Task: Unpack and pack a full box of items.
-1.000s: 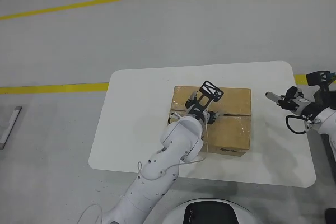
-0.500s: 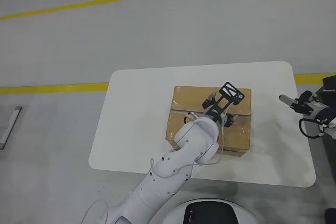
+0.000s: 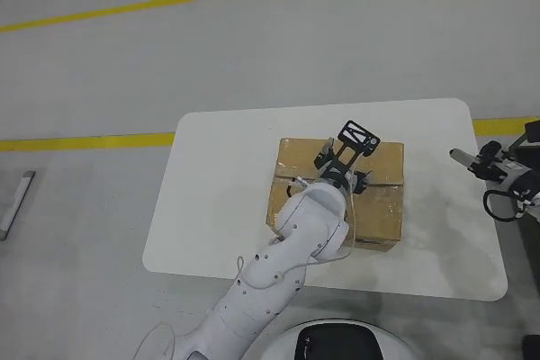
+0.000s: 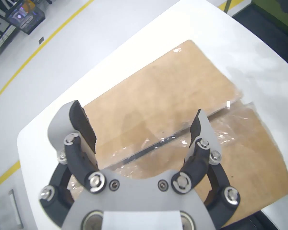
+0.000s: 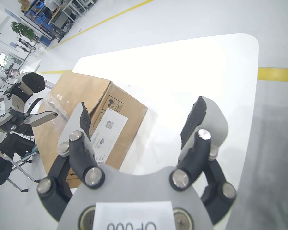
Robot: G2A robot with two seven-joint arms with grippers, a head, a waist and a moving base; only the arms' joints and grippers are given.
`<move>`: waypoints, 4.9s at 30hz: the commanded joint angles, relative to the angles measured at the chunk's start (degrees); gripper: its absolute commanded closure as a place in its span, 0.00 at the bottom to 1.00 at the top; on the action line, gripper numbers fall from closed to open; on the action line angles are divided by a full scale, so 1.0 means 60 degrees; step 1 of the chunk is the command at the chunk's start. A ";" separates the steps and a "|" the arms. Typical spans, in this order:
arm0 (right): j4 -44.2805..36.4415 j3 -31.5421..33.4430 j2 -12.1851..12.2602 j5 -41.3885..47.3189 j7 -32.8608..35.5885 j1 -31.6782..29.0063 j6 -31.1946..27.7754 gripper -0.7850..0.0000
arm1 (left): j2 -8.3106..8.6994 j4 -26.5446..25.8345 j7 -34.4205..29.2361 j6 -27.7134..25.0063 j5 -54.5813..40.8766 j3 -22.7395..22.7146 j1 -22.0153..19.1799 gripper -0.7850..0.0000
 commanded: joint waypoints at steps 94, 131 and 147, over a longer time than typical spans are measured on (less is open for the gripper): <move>-0.0049 -0.8331 -0.2384 -0.6049 -0.2243 0.3183 0.4417 1.00 | 0.1284 -0.4171 -0.1876 -0.4065 -0.0229 -0.6305 0.3388 0.00; -0.2206 -0.5188 -0.1930 -0.8042 -0.2040 -0.0080 0.3808 1.00 | 0.1284 -0.4171 -0.1876 -0.4065 -0.0229 -0.6305 0.3388 0.00; -0.3103 -0.3094 -0.1818 -0.7794 -0.2058 -0.1158 0.4138 1.00 | 0.1284 -0.4171 -0.1876 -0.4065 -0.0229 -0.6305 0.3388 0.00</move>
